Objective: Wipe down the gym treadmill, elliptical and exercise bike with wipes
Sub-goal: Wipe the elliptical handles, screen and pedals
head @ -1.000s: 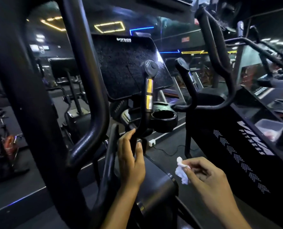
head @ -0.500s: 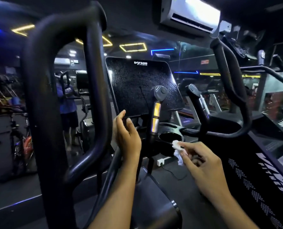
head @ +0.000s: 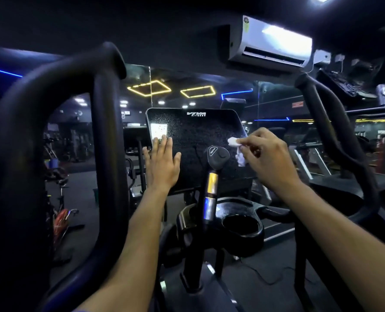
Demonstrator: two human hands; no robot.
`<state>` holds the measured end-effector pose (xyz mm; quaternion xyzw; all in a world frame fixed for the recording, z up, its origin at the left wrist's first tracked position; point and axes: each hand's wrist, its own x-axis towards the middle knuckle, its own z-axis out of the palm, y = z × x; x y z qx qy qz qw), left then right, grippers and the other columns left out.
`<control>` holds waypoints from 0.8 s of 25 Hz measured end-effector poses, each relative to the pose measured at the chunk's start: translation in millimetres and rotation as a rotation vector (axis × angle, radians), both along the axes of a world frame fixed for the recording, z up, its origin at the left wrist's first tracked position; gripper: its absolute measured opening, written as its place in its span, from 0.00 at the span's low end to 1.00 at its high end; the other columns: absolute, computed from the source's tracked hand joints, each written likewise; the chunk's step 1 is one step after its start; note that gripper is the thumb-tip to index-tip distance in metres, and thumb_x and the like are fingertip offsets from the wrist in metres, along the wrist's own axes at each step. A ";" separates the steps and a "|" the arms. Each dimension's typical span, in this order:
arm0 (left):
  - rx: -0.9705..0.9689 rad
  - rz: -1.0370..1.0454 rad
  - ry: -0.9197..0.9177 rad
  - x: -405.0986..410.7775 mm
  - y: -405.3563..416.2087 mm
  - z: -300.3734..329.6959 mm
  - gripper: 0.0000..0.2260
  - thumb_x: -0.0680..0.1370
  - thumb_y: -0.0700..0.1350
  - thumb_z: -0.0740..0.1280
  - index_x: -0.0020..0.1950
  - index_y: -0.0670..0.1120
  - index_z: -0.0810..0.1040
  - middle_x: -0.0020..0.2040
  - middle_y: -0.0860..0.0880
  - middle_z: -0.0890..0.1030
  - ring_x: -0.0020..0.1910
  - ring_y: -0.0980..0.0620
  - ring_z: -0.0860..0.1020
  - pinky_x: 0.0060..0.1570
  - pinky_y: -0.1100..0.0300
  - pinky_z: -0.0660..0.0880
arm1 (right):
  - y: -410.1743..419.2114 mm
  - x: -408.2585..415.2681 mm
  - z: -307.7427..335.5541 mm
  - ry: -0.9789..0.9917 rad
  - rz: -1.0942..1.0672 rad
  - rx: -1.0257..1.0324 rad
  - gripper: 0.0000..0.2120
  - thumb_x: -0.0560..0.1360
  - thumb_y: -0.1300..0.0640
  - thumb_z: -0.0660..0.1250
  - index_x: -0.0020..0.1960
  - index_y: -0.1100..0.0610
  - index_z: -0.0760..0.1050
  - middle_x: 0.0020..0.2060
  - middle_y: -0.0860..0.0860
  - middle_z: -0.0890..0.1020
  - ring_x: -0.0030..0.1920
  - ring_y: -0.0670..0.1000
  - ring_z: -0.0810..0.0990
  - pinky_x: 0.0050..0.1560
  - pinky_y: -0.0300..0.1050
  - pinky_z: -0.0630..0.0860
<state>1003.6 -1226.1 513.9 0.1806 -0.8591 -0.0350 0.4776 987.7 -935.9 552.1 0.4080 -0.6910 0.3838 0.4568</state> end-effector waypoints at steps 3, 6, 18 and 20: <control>-0.014 0.052 -0.044 -18.7 -6.3 -12.3 0.28 0.86 0.56 0.51 0.83 0.46 0.54 0.84 0.49 0.52 0.83 0.50 0.44 0.81 0.46 0.43 | -38.7 -11.3 8.0 0.052 0.027 0.070 0.07 0.77 0.59 0.71 0.54 0.58 0.84 0.45 0.51 0.80 0.43 0.50 0.79 0.49 0.48 0.78; -0.052 0.093 -0.025 -26.7 -12.6 -17.6 0.27 0.86 0.56 0.48 0.83 0.45 0.54 0.84 0.48 0.53 0.83 0.50 0.44 0.80 0.50 0.41 | -59.1 -14.4 -7.5 0.127 0.037 0.055 0.08 0.78 0.61 0.70 0.56 0.59 0.84 0.44 0.50 0.78 0.41 0.47 0.76 0.45 0.36 0.71; -0.111 0.139 -0.054 -26.0 -10.0 -18.7 0.26 0.86 0.55 0.49 0.83 0.45 0.55 0.83 0.47 0.54 0.83 0.47 0.45 0.80 0.46 0.45 | -39.6 12.2 -77.4 0.314 0.202 0.244 0.17 0.80 0.68 0.64 0.68 0.62 0.77 0.50 0.55 0.74 0.43 0.55 0.76 0.44 0.48 0.79; -0.112 0.137 -0.053 -26.7 -10.0 -19.8 0.26 0.86 0.54 0.49 0.83 0.45 0.55 0.83 0.47 0.54 0.83 0.47 0.45 0.80 0.46 0.44 | -41.3 7.8 -67.6 0.332 0.178 0.224 0.16 0.80 0.67 0.64 0.67 0.62 0.77 0.50 0.55 0.74 0.43 0.54 0.76 0.42 0.51 0.80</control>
